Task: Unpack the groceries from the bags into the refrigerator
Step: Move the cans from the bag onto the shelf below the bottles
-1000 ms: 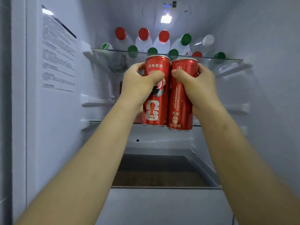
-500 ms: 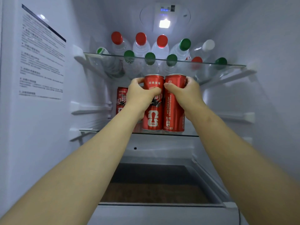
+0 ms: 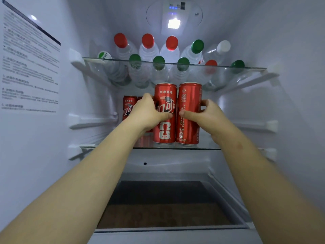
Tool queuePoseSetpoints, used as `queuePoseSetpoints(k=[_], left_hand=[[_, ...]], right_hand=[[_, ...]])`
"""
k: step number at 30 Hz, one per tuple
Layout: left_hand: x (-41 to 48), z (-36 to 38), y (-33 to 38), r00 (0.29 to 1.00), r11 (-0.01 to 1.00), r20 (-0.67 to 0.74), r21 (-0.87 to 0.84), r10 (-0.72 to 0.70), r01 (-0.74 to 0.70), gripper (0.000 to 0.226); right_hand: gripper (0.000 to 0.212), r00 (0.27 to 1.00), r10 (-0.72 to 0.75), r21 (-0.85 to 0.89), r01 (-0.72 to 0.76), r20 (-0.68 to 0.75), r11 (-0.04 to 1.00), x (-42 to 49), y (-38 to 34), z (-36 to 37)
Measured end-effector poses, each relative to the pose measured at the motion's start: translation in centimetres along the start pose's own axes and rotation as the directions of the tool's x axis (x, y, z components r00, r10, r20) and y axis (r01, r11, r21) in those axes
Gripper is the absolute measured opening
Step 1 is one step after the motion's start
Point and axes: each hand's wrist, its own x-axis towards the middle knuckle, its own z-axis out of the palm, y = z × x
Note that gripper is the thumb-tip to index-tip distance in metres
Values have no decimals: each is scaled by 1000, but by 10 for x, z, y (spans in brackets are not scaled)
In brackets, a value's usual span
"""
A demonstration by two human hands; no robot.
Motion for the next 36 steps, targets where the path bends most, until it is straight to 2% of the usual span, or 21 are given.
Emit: queuePoseSetpoints(k=[8, 13, 17, 27, 32, 36], left_hand=[[35, 26, -3, 994, 997, 90, 60, -63, 58, 61], [57, 40, -2, 986, 991, 147, 123, -75, 57, 59], [77, 55, -5, 983, 989, 163, 133, -87, 65, 62], [114, 77, -14, 976, 948, 207, 317, -65, -5, 56], [128, 85, -16, 960, 958, 256, 284, -116, 40, 51], [131, 93, -20, 973, 946, 223, 323, -64, -12, 60]], right_hand=[[50, 992, 75, -173, -92, -101, 981, 32, 22, -1], [60, 982, 152, -222, -173, -109, 960, 55, 35, -5], [52, 976, 197, -240, -213, -89, 947, 77, 45, -11], [47, 950, 298, -536, -302, -97, 788, 110, 50, -19], [52, 943, 317, -527, -323, -103, 786, 125, 55, -15], [48, 951, 280, -469, -308, -132, 828, 128, 68, -14]])
